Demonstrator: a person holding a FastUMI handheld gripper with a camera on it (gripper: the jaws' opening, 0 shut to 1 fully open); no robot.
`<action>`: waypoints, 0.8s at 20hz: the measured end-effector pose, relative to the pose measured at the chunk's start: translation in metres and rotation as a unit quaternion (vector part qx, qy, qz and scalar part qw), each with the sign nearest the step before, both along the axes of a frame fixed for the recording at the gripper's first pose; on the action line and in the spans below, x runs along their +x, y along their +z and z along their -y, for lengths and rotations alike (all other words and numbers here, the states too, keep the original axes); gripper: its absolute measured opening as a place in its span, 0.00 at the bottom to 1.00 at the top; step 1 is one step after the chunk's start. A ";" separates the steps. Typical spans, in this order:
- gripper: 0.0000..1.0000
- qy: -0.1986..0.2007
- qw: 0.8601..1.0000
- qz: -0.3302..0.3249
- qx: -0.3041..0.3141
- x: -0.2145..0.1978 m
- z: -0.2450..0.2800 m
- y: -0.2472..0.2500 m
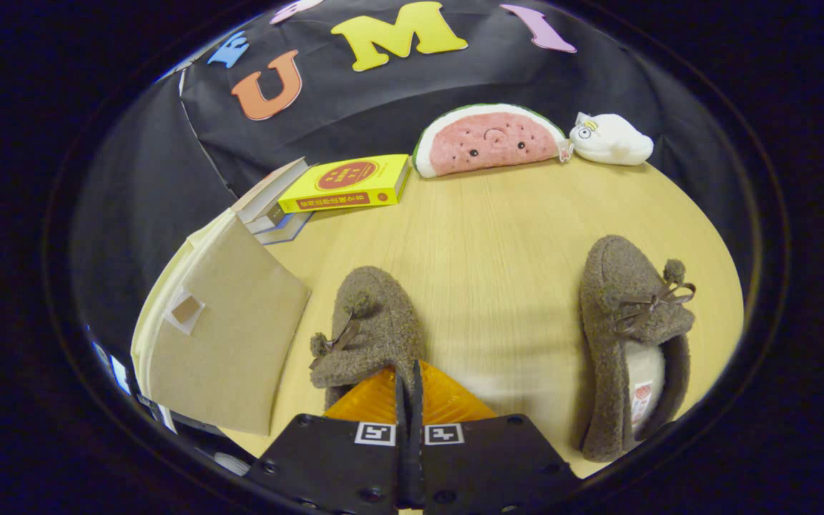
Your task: Open the storage box then place both shoes into the box .Put the left shoe in first, then the right shoe, with the right side of both shoes facing outward in a uniform manner.
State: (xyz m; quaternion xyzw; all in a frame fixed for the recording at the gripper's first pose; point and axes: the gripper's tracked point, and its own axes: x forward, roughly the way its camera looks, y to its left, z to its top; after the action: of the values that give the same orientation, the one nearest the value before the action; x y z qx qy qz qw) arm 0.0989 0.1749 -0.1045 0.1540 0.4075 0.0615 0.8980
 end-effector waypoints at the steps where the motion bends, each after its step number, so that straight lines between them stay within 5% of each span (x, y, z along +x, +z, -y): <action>1: 0.00 0.000 1.000 0.002 0.008 -0.003 -0.002 0.005; 16: 0.00 0.004 0.988 0.103 0.113 -0.003 -0.102 0.195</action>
State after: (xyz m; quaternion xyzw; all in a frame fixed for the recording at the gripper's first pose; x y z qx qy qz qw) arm 0.0960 0.2769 0.0903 0.2454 0.3037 0.1257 0.9120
